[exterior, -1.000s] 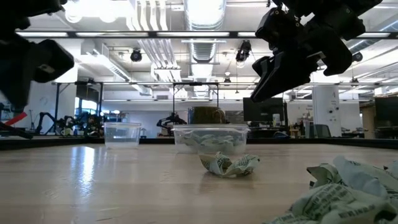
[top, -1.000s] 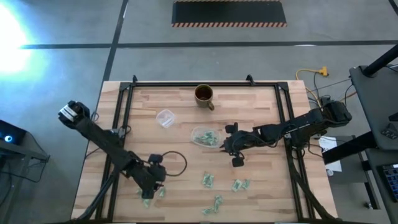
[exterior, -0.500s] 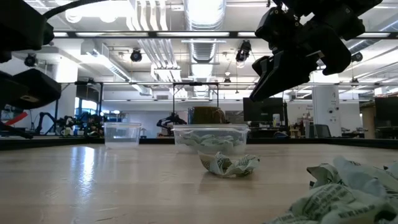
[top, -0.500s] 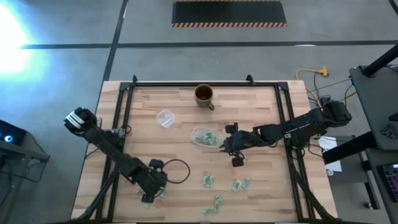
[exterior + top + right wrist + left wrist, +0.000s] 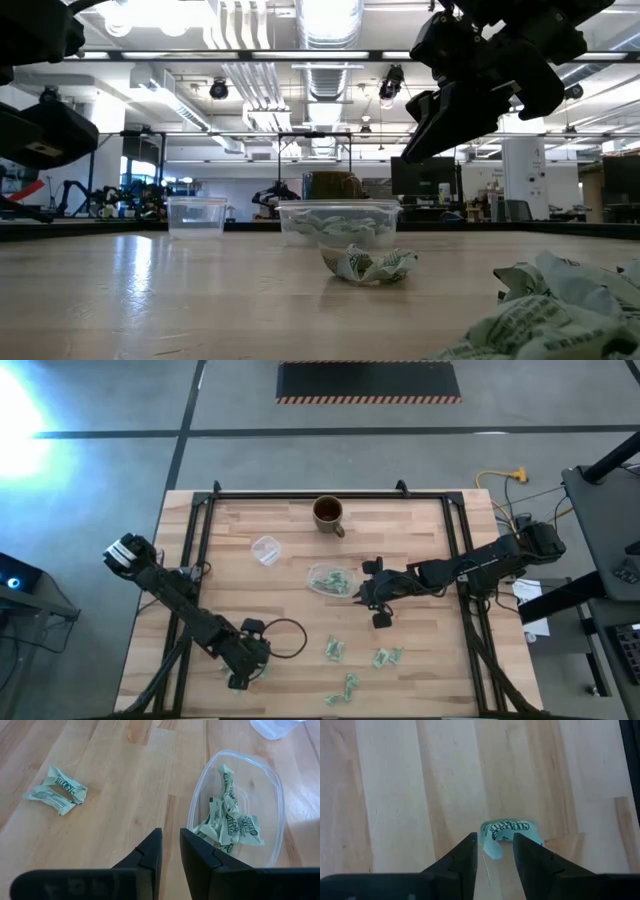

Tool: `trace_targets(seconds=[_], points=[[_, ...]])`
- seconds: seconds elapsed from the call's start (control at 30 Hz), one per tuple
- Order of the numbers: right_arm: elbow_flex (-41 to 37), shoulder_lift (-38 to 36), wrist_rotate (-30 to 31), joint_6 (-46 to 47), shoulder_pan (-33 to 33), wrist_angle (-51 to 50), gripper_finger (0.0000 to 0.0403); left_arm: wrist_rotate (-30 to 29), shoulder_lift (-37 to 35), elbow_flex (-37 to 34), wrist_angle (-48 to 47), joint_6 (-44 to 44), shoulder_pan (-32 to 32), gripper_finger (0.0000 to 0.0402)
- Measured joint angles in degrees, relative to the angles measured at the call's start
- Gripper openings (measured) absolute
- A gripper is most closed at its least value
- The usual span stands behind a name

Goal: Pick and place Stevia / Truvia into bins
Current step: Put the green stevia packet into the transparent container

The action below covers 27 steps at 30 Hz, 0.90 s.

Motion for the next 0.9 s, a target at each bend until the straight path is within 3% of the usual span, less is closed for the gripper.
trace_targets(seconds=[0.63,0.9], points=[[0.0,0.0,0.0,-0.04,0.0,0.02,0.0057,-1.87,3.39,0.0,0.01,0.38,-0.65,0.0106],[0.0,0.0,0.0,-0.04,0.0,0.0,0.0057,-2.81,3.15,0.0,-0.01,0.68,-0.58,0.0047]])
